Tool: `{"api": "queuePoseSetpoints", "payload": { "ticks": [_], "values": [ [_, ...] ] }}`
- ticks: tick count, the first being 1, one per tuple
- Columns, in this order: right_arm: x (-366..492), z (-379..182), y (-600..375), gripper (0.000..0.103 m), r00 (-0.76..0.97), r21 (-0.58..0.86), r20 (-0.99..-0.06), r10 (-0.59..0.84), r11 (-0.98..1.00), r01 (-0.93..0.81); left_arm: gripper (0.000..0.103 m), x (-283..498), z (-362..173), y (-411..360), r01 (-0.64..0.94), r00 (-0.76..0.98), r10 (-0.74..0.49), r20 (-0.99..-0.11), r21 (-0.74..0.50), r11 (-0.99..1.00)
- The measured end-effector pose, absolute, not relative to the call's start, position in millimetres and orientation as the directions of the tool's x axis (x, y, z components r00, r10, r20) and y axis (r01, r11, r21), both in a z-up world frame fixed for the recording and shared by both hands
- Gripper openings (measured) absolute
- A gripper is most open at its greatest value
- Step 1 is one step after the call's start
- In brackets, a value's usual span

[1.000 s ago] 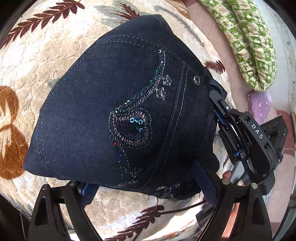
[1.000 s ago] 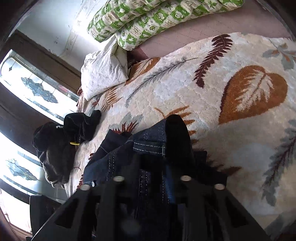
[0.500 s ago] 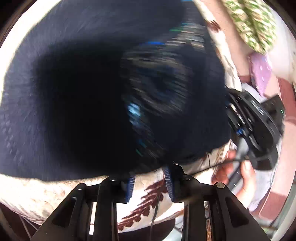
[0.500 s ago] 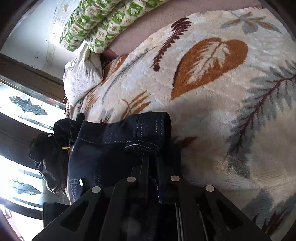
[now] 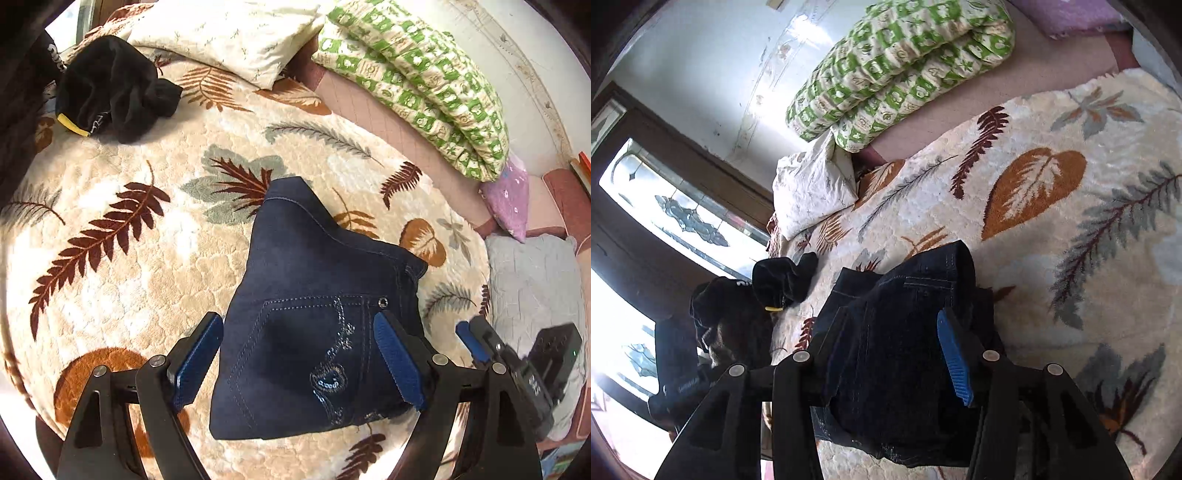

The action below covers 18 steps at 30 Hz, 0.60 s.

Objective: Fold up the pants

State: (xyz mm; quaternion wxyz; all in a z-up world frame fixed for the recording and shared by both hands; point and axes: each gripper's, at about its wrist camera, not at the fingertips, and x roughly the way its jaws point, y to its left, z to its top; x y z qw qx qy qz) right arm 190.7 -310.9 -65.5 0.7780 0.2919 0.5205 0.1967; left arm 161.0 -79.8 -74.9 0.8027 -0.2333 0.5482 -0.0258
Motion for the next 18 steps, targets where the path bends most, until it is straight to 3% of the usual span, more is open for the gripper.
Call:
{"api": "queuePoseSetpoints", "payload": {
  "ticks": [5, 10, 13, 18],
  "values": [
    [161, -73, -289, 0.050, 0.355, 0.602, -0.728, 0.586, 0.795, -0.075, 0.081, 200, -121, -90, -0.219, 0.319, -0.223, -0.921, -0.300, 0.928],
    [140, -113, -276, 0.046, 0.267, 0.442, -0.853, 0.448, 0.893, -0.087, 0.084, 219, -167, -101, -0.238, 0.250, -0.193, -0.949, -0.253, 0.938],
    [135, -132, -277, 0.045, 0.248, 0.431, -0.866, 0.434, 0.900, -0.070, 0.092, 223, -178, -107, -0.233, 0.250, -0.161, -0.955, -0.221, 0.947],
    [140, -123, -289, 0.050, 0.261, 0.521, -0.826, 0.500, 0.853, 0.014, 0.088, 222, -166, -109, -0.207, 0.286, -0.162, -0.944, -0.226, 0.952]
  ]
}}
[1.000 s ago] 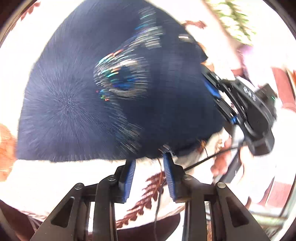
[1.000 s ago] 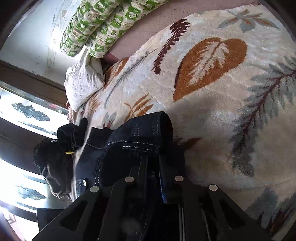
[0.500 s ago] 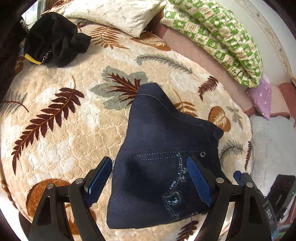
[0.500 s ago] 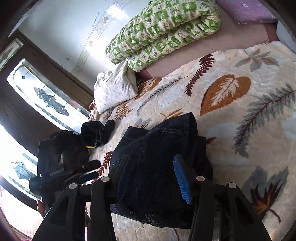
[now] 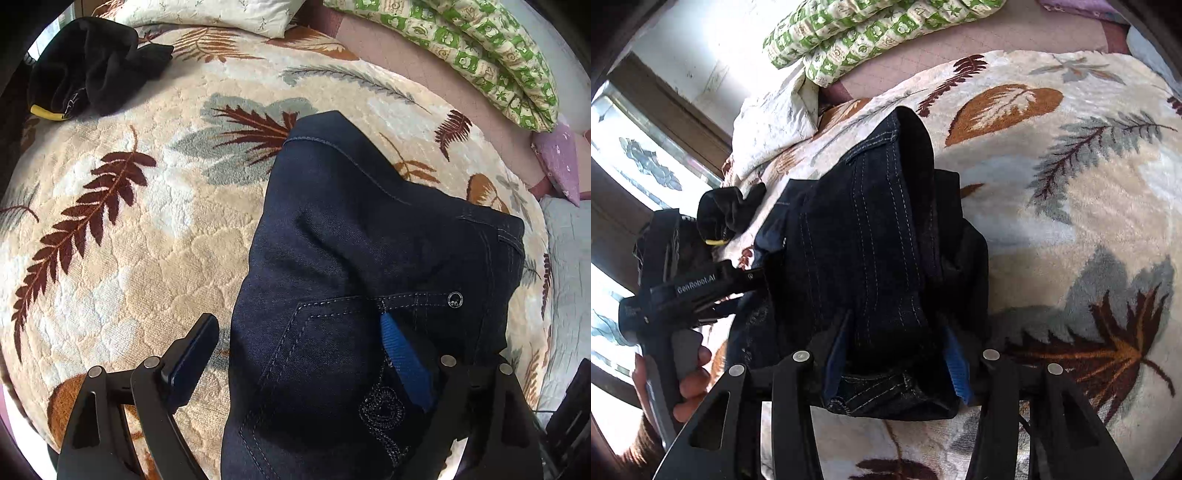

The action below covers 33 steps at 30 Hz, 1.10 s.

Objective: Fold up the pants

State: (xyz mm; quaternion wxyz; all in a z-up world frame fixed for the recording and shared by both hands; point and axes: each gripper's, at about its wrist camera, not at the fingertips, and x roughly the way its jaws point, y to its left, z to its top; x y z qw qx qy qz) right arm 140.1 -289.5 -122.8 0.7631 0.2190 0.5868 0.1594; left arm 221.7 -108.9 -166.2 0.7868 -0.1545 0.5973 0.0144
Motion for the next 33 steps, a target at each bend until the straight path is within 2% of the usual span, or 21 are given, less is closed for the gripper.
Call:
{"api": "queuePoseSetpoints", "payload": {
  "ticks": [4, 7, 10, 14, 20, 26, 33],
  "values": [
    [141, -106, -313, 0.055, 0.315, 0.645, -0.742, 0.592, 0.758, 0.095, 0.085, 215, -154, -110, -0.192, 0.303, -0.173, -0.937, -0.237, 0.952],
    [146, -100, -325, 0.060, 0.348, 0.681, -0.713, 0.609, 0.720, 0.133, 0.085, 209, -146, -110, -0.175, 0.321, -0.166, -0.933, -0.231, 0.957],
    [150, -102, -329, 0.067, 0.337, 0.669, -0.727, 0.598, 0.727, 0.155, 0.085, 202, -138, -108, -0.162, 0.337, -0.158, -0.928, -0.222, 0.961],
    [153, -112, -330, 0.067, 0.310, 0.648, -0.751, 0.582, 0.739, 0.182, 0.085, 191, -123, -98, -0.153, 0.354, -0.147, -0.924, -0.212, 0.965],
    [155, -129, -334, 0.073, 0.271, 0.622, -0.780, 0.564, 0.749, 0.230, 0.087, 190, -105, -57, -0.146, 0.359, -0.230, -0.905, -0.298, 0.943],
    [158, -135, -342, 0.077, 0.256, 0.616, -0.786, 0.562, 0.746, 0.254, 0.088, 202, -113, -31, -0.149, 0.312, -0.279, -0.908, -0.337, 0.930],
    [165, -137, -341, 0.082, 0.237, 0.621, -0.784, 0.574, 0.742, 0.254, 0.090, 214, -140, -35, -0.163, 0.232, -0.326, -0.916, -0.367, 0.916]
  ]
}}
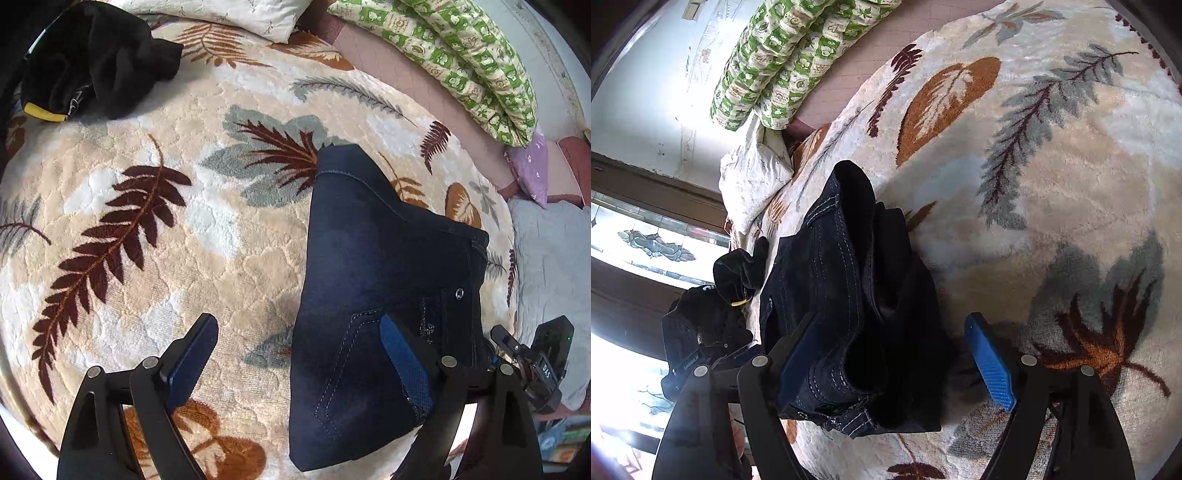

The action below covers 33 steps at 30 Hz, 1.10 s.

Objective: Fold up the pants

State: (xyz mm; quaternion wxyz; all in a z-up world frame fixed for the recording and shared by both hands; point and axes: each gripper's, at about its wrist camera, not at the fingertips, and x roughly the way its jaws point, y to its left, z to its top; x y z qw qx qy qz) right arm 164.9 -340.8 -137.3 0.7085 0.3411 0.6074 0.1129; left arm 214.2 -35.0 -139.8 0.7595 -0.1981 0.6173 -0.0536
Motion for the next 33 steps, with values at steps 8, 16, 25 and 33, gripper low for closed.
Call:
{"api": "queuePoseSetpoints", "payload": {
  "ticks": [8, 16, 25, 33],
  "values": [
    [173, -159, -336, 0.093, 0.208, 0.631, -0.776, 0.596, 0.736, 0.247, 0.102, 227, -173, -30, -0.221, 0.213, -0.404, -0.890, -0.447, 0.867],
    [180, -167, -315, 0.102, 0.183, 0.746, -0.666, 0.723, 0.642, 0.178, 0.102, 235, -192, -23, -0.229, 0.212, -0.495, -0.843, -0.535, 0.813],
    [182, -171, -314, 0.100, 0.157, 0.769, -0.639, 0.753, 0.619, 0.161, 0.102, 238, -203, -58, -0.105, 0.143, -0.511, -0.848, -0.526, 0.844],
    [164, -176, -311, 0.043, 0.231, 0.800, -0.599, 0.767, 0.568, 0.193, 0.049, 235, -206, -50, -0.109, 0.193, -0.669, -0.718, -0.693, 0.712]
  ]
}}
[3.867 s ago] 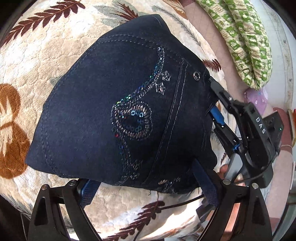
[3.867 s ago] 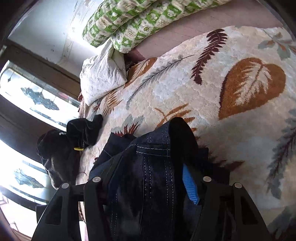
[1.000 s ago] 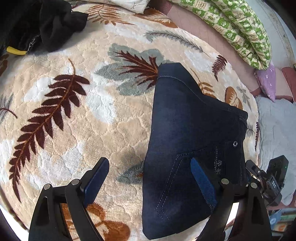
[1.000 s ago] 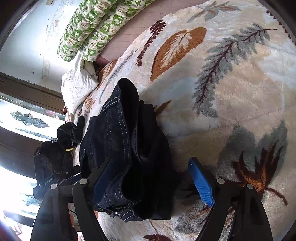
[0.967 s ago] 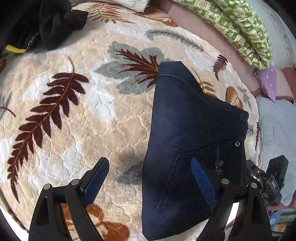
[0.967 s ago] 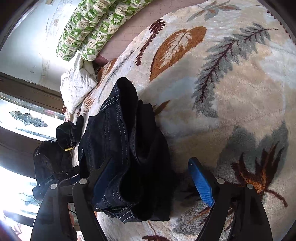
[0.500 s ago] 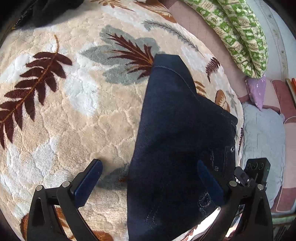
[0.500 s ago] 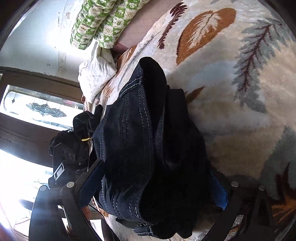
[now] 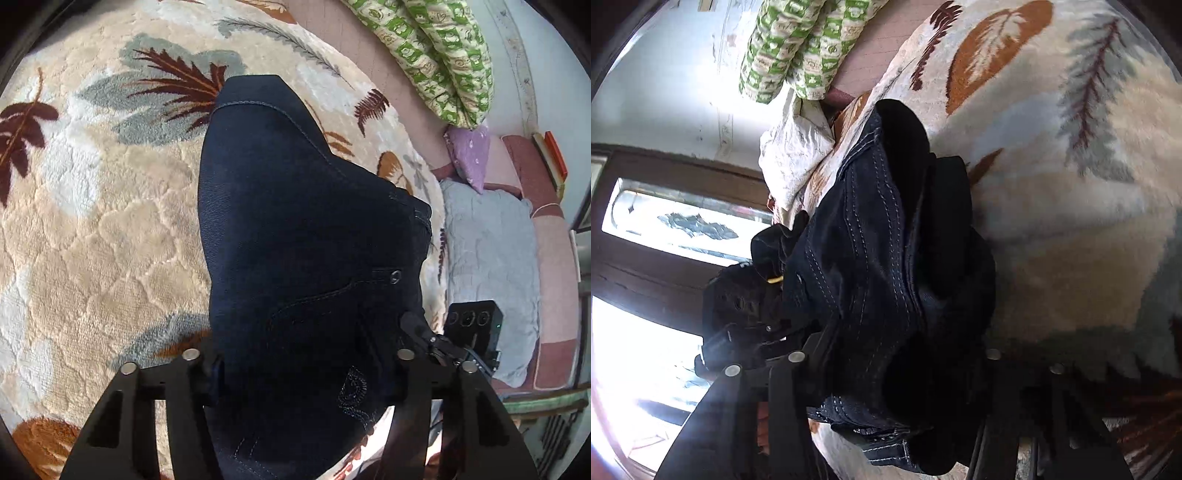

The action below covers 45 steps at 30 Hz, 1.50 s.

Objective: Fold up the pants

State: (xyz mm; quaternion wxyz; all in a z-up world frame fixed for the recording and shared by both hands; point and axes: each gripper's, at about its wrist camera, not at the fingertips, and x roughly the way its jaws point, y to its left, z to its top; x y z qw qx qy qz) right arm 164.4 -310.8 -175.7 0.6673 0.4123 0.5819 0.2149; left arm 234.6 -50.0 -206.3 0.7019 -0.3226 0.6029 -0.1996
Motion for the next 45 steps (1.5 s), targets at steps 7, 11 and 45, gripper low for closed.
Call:
{"api": "queuePoseSetpoints", "payload": {
  "ticks": [7, 11, 45],
  "values": [
    [136, -152, -303, 0.035, 0.283, 0.855, -0.517, 0.808, 0.477, 0.203, 0.035, 202, -183, -26, -0.051, 0.239, -0.704, -0.669, -0.732, 0.679],
    [139, -139, -284, 0.033, 0.280, 0.862, -0.507, 0.815, 0.470, 0.191, 0.035, 202, -165, -5, -0.052, 0.287, -0.658, -0.696, -0.698, 0.715],
    [117, -69, -182, 0.103, 0.299, 0.299, -0.915, 0.272, 0.953, 0.047, 0.087, 116, -100, -7, -0.145, 0.495, 0.006, -0.869, -0.076, 0.986]
  ]
}}
